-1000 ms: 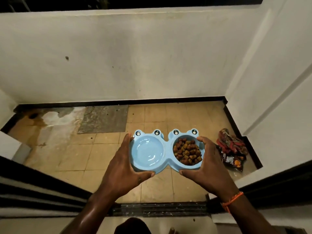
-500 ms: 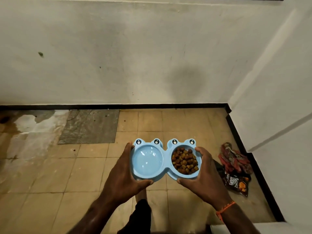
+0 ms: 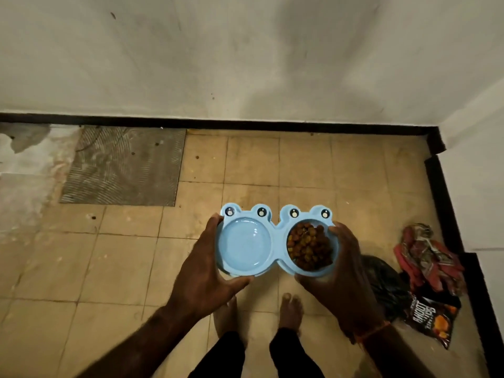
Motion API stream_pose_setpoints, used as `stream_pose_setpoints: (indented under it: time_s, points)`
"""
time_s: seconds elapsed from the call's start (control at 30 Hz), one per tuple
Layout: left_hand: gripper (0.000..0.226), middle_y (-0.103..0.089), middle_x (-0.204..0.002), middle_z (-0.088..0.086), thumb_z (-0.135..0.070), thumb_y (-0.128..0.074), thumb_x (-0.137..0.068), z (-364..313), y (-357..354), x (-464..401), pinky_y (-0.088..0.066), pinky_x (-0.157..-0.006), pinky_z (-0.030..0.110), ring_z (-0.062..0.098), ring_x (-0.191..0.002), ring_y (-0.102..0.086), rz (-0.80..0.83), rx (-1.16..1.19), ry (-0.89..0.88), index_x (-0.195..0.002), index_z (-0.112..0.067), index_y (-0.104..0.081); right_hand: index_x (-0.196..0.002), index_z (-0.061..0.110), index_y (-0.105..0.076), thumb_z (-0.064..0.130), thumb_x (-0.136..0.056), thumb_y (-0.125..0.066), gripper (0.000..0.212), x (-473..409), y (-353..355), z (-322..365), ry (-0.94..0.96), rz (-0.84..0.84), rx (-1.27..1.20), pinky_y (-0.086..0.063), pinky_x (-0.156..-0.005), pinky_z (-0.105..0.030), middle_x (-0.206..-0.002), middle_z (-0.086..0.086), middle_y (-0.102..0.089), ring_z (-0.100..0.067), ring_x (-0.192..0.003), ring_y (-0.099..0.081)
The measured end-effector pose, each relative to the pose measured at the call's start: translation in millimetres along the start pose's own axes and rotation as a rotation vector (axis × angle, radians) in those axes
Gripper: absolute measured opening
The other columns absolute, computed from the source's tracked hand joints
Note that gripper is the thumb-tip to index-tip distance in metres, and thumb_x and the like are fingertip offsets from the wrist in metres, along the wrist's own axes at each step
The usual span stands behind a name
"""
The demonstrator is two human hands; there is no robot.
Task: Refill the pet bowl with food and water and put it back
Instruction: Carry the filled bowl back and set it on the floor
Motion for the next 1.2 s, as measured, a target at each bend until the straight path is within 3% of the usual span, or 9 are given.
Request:
stream_pose_setpoints:
  time_s: [0.1,0.2,0.33,0.43,0.53,0.63,0.8,0.9,1.2]
  points:
    - [0.136,-0.025,-0.159,-0.022,-0.06,-0.09,-0.05,44.5,-46.5,-46.7,-0.031,-0.109,0.018,-0.004,-0.143,-0.028,-0.019,-0.023,0.018,-0.155,-0.036,-0.007,-0.148,0.005,-0.035,0.042,-0.062,-0.094,0.111,-38.4,-37.5,-59.6,0.004,0.029,-0.008,-0.034,-0.117,-0.028,-0.154,-0.01,-0.036,-0.026,-0.144,-0.038]
    - [0.134,-0.023,-0.155,-0.029,-0.058,-0.091,-0.05,89.3,-92.8,-84.0,-0.021,-0.105,0.0,-0.018,-0.139,-0.02,-0.025,-0.02,0.027,-0.156,-0.032,-0.012,-0.148,0.001,-0.035,0.052,-0.067,-0.084,0.107,-65.5,-74.3,-113.7,0.022,0.057,-0.005,-0.023,-0.117,-0.014,-0.153,-0.015,-0.037,-0.028,-0.144,-0.036]
    - [0.13,-0.026,-0.152,-0.019,-0.049,-0.094,-0.052,145.0,-149.1,-125.9,-0.015,-0.107,-0.001,-0.023,-0.136,-0.014,-0.03,-0.051,-0.003,-0.155,-0.015,-0.022,-0.148,0.002,-0.034,0.049,-0.068,-0.086,0.107,-94.8,-125.4,-186.0,0.05,0.073,0.052,-0.033,-0.119,-0.033,-0.153,-0.018,-0.037,-0.032,-0.145,-0.036]
    - [0.117,-0.024,-0.145,-0.038,-0.053,-0.089,-0.056,180.4,-182.8,-154.4,-0.018,-0.104,-0.003,-0.027,-0.131,-0.018,-0.038,-0.027,-0.063,-0.149,-0.02,-0.026,-0.147,0.0,-0.034,0.042,-0.065,-0.093,0.109,-112.7,-167.2,-235.1,0.058,0.103,0.093,-0.04,-0.112,-0.051,-0.152,-0.019,-0.037,-0.036,-0.143,-0.038]
    - [0.113,-0.02,-0.141,-0.046,-0.056,-0.084,-0.058,214.9,-212.0,-179.1,-0.019,-0.104,-0.001,-0.025,-0.13,-0.021,-0.032,-0.031,-0.106,-0.148,-0.026,-0.022,-0.147,-0.001,-0.035,0.046,-0.066,-0.09,0.108,-126.3,-205.4,-275.3,0.065,0.12,0.121,-0.039,-0.112,-0.053,-0.151,-0.02,-0.038,-0.036,-0.141,-0.039]
    - [0.115,-0.029,-0.141,-0.031,-0.047,-0.091,-0.057,256.1,-240.6,-203.2,-0.02,-0.102,-0.001,-0.019,-0.128,-0.027,-0.026,-0.046,-0.074,-0.148,-0.019,-0.026,-0.145,0.0,-0.035,0.054,-0.065,-0.082,0.107,-138.6,-239.7,-307.5,0.058,0.113,0.111,-0.041,-0.111,-0.049,-0.148,-0.017,-0.039,-0.033,-0.138,-0.041]
    - [0.125,-0.045,-0.147,-0.005,-0.066,-0.086,-0.054,321.2,-288.3,-243.8,-0.043,-0.107,0.043,0.016,-0.133,-0.048,0.072,-0.111,-0.015,-0.151,-0.016,-0.025,-0.144,0.001,-0.036,0.059,-0.064,-0.077,0.107,-145.8,-289.2,-357.1,0.019,0.086,0.114,-0.042,-0.108,-0.042,-0.144,-0.017,-0.041,-0.03,-0.134,-0.043]
    - [0.126,-0.055,-0.132,0.0,-0.077,-0.08,-0.05,347.7,-309.4,-255.6,-0.048,-0.095,0.046,0.022,-0.118,-0.055,0.075,-0.238,0.031,-0.148,-0.015,-0.03,-0.143,0.001,-0.036,0.061,-0.063,-0.075,0.107,-146.9,-315.3,-385.4,-0.02,0.103,0.133,-0.043,-0.104,-0.04,-0.143,-0.018,-0.042,-0.031,-0.132,-0.044]
    - [0.133,-0.048,-0.142,0.013,-0.06,-0.087,-0.055,384.9,-353.4,-273.7,-0.041,-0.103,0.045,0.032,-0.125,-0.047,0.102,-0.308,0.051,-0.155,-0.009,-0.015,-0.145,0.004,-0.036,0.063,-0.059,-0.075,0.112,-159.2,-359.2,-447.4,-0.126,0.183,0.23,-0.048,-0.102,-0.051,-0.144,-0.017,-0.042,-0.032,-0.133,-0.045]
Point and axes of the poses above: each hand's wrist, its own x-axis away from the middle knuckle, its own y-axis out of the back of the hand, z = x × y, the point moved 5 cm from there along -x, towards the middle knuckle
